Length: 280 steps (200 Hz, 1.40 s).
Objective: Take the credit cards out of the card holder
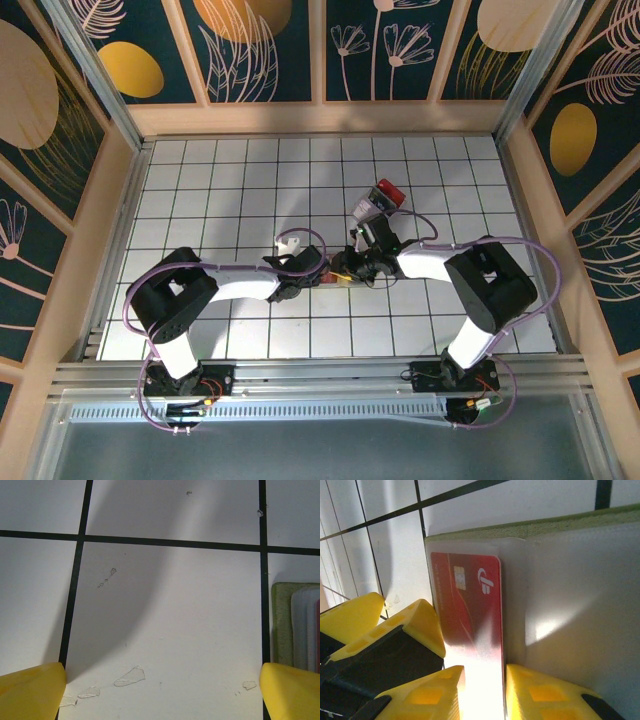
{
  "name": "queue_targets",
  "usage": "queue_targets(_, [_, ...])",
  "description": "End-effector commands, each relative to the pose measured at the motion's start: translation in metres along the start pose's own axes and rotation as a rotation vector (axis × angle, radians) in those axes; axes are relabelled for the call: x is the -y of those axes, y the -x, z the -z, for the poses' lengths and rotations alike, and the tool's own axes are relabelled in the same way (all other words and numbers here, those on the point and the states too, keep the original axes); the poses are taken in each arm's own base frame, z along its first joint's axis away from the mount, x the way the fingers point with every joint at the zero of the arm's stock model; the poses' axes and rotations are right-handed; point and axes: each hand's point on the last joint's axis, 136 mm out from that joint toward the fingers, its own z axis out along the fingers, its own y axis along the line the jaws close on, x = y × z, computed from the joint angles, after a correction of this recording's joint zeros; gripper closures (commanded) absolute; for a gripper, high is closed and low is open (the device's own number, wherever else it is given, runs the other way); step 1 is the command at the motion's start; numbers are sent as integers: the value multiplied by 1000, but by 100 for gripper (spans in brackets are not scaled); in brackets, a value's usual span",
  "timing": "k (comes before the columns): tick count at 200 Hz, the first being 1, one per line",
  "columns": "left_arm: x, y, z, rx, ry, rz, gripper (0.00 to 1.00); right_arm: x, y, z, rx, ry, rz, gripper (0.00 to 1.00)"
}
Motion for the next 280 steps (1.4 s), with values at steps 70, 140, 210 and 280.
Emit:
queue_targets(70, [-37, -39, -11, -122, 127, -93, 1, -44, 13, 15, 47, 186, 54, 81])
queue_targets(140, [-36, -39, -10, -122, 123, -91, 1, -45, 13, 4, 18, 216, 65, 76])
queue_targets(210, [-40, -41, -9, -127, 126, -88, 1, -42, 13, 3, 11, 228, 64, 78])
queue_targets(280, [-42, -43, -11, -132, 139, -96, 1, -42, 17, 26, 49, 242, 68, 81])
